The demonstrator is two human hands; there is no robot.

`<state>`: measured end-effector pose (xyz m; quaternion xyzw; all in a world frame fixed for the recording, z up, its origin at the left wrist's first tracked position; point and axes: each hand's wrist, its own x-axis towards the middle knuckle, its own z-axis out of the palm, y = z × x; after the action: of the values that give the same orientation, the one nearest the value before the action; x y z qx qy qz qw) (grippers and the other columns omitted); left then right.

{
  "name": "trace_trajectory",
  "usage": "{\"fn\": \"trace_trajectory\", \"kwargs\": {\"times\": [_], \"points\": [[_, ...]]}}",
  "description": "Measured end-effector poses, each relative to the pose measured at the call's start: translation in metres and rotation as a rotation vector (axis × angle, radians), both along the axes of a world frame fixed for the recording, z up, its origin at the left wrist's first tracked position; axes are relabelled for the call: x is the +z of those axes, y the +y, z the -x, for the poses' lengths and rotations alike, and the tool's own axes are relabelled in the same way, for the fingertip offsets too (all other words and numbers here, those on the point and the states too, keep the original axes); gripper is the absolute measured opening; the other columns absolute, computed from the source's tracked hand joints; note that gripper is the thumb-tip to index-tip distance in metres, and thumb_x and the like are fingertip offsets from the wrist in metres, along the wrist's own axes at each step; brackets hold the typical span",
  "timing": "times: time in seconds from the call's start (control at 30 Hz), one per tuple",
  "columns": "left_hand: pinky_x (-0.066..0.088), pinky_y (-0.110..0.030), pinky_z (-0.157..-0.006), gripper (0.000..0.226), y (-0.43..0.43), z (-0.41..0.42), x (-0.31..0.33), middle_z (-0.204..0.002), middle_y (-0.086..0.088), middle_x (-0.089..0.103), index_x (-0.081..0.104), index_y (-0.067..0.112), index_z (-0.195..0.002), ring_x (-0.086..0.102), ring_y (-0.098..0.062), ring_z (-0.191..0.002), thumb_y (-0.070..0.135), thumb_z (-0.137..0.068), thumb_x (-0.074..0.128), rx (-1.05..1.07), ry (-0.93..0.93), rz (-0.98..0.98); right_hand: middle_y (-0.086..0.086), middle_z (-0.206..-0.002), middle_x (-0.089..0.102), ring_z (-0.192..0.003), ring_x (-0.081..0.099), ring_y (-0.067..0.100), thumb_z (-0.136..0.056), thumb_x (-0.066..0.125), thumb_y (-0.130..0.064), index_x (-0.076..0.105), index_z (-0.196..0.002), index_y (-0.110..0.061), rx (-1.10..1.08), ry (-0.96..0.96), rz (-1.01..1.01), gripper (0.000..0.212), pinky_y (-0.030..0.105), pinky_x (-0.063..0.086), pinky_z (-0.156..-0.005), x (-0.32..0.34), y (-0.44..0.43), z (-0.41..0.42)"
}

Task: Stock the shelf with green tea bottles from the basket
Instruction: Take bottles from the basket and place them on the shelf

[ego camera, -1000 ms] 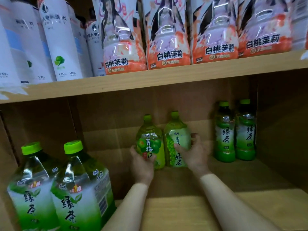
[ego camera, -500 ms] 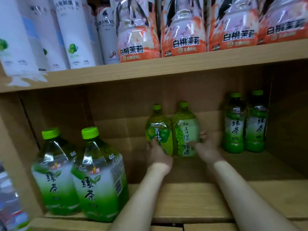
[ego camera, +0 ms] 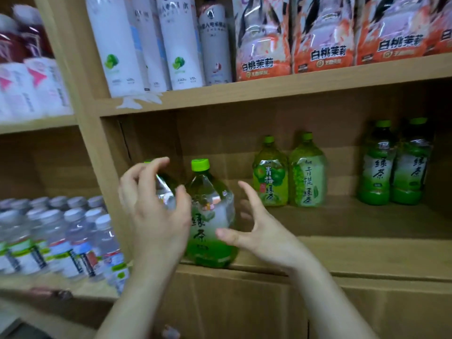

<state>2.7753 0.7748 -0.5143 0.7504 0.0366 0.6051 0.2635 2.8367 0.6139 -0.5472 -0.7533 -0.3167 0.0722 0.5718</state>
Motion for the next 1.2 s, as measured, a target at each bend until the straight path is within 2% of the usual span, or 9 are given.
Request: {"fn": "trace_trajectory", "kwargs": {"times": [0.17,0.3,0.47,0.57,0.67,0.83,0.97,1.07,1.2], "points": [[0.029,-0.048,-0.109,0.088,0.05,-0.006,-0.027,-0.141,-0.017,0.04,0.026,0.008,-0.144,0.033,-0.034,-0.13,0.034,-0.076,0.075,0.102,0.332,0.107,-0.011,-0.148,0.039,-0.133,0.042,0.009,-0.054,0.087,-0.05,0.005,-0.141,-0.054,-0.173,-0.123,-0.07,0.119,0.039,0.036,-0.111,-0.017,0.044,0.002],[0.029,-0.044,-0.109,0.096,0.055,-0.008,-0.046,-0.149,-0.013,0.033,0.017,0.011,-0.148,0.029,-0.033,-0.134,0.037,-0.075,0.075,0.181,0.473,-0.058,-0.012,-0.139,0.049,-0.127,0.047,0.009,-0.063,0.086,-0.038,0.019,-0.144,-0.041,-0.311,-0.135,-0.119,0.105,0.029,0.039,-0.103,-0.023,0.05,-0.004],[0.04,-0.044,-0.098,0.105,0.059,-0.006,-0.045,-0.152,-0.019,0.019,0.003,0.042,-0.147,0.038,-0.04,-0.125,0.045,-0.071,0.076,0.254,0.625,-0.245,-0.025,-0.111,0.058,-0.111,0.055,0.005,-0.062,0.088,-0.031,0.029,-0.141,-0.04,-0.293,-0.091,-0.111,0.099,0.025,0.042,-0.096,-0.017,0.038,-0.019],[0.048,-0.041,-0.09,0.116,0.063,-0.01,-0.047,-0.157,-0.013,0.002,-0.015,0.053,-0.14,0.05,-0.037,-0.119,0.046,-0.07,0.077,0.218,0.713,-0.229,-0.021,-0.116,0.06,-0.114,0.056,0.008,-0.064,0.086,-0.036,0.02,-0.145,-0.042,-0.303,-0.079,-0.074,0.104,0.036,0.044,-0.103,-0.015,0.032,-0.027],[0.051,-0.039,-0.084,0.117,0.062,-0.022,-0.048,-0.157,-0.009,-0.002,-0.016,0.054,-0.139,0.059,-0.032,-0.108,0.046,-0.069,0.077,0.207,0.722,-0.219,-0.017,-0.126,0.06,-0.118,0.056,0.01,-0.067,0.082,-0.044,0.011,-0.147,-0.042,-0.31,-0.111,0.012,0.107,0.038,0.044,-0.104,-0.013,0.029,-0.034],[0.052,-0.037,-0.079,0.113,0.056,-0.058,-0.043,-0.155,-0.017,-0.001,-0.017,0.046,-0.142,0.06,-0.033,-0.108,0.05,-0.073,0.072,0.259,0.803,-0.259,-0.014,-0.12,0.063,-0.114,0.058,0.011,-0.067,0.084,-0.038,0.016,-0.147,-0.037,-0.379,-0.12,0.001,0.105,0.033,0.045,-0.101,-0.016,0.032,-0.043],[0.051,-0.042,-0.083,0.109,0.062,-0.103,-0.03,-0.156,-0.019,-0.008,-0.016,0.042,-0.144,0.055,-0.036,-0.116,0.042,-0.078,0.071,0.228,0.931,-0.236,-0.009,-0.117,0.066,-0.112,0.061,0.016,-0.071,0.082,-0.033,0.013,-0.149,-0.033,-0.43,-0.126,0.006,0.104,0.029,0.047,-0.097,-0.018,0.036,-0.062],[0.048,-0.044,-0.089,0.109,0.065,-0.135,-0.023,-0.155,-0.023,-0.007,-0.015,0.037,-0.146,0.047,-0.039,-0.123,0.036,-0.08,0.071,0.227,0.992,-0.247,-0.005,-0.136,0.054,-0.126,0.051,0.019,-0.071,0.081,-0.032,0.015,-0.146,-0.042,-0.451,-0.088,-0.028,0.101,0.036,0.043,-0.105,-0.02,0.042,-0.081],[0.049,-0.043,-0.085,0.104,0.069,-0.162,-0.026,-0.151,-0.028,0.003,-0.007,0.033,-0.148,0.053,-0.04,-0.114,0.02,-0.081,0.071,0.224,0.927,-0.318,-0.006,-0.144,0.046,-0.134,0.041,0.017,-0.07,0.083,-0.029,0.019,-0.145,-0.045,-0.461,-0.05,-0.087,0.099,0.041,0.039,-0.11,-0.024,0.05,-0.097]]}}
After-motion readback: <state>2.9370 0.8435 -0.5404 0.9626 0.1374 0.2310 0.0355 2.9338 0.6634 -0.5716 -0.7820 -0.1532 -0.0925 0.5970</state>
